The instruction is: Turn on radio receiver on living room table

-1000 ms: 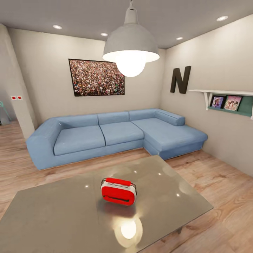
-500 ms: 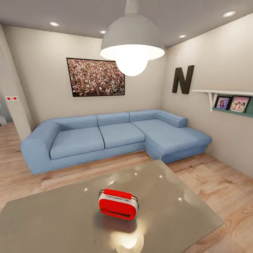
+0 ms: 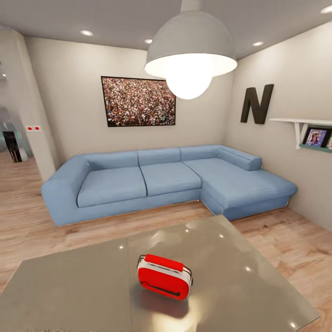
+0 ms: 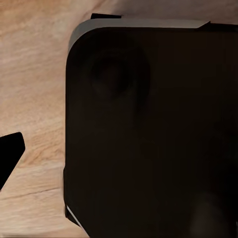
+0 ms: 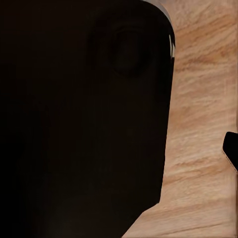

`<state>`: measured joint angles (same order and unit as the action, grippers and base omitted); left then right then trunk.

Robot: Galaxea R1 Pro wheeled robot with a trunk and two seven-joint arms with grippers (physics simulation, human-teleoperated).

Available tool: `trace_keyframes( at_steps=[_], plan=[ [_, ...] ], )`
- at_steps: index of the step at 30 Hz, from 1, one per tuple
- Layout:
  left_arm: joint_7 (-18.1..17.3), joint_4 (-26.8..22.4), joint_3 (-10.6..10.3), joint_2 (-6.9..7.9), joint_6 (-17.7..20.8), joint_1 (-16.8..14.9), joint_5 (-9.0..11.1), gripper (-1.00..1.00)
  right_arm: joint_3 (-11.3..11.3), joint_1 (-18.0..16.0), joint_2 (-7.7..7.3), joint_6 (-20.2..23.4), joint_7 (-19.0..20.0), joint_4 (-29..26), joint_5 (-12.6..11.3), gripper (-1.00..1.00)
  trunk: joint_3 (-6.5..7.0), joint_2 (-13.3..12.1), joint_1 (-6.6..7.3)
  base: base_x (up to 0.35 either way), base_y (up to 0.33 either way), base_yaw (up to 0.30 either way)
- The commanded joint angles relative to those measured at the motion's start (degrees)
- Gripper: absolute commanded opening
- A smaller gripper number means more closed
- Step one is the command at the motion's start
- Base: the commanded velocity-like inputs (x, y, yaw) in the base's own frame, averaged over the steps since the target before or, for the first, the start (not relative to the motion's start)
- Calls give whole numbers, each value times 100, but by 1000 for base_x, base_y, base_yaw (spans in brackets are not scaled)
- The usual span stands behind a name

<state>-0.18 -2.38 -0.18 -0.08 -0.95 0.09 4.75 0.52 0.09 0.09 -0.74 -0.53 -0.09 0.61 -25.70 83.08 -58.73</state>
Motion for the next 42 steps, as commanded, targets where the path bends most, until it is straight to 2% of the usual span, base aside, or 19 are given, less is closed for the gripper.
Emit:
trace_keyframes(
  at_steps=[1,16,29,42],
  plan=[
    [0,0,0,0,0,0,0,100,0,0,0,-1,0,0,0,100,0,0,0,3,0,269],
    [0,0,0,0,-2,0,0,100,0,0,0,0,0,0,0,100,0,0,0,1,0,255],
    [0,0,0,0,4,0,0,100,0,0,0,4,0,0,0,100,0,0,0,5,0,23],
    [0,-5,0,8,-2,0,5,100,0,0,0,3,0,0,0,100,0,0,0,139,0,0]
  ],
)
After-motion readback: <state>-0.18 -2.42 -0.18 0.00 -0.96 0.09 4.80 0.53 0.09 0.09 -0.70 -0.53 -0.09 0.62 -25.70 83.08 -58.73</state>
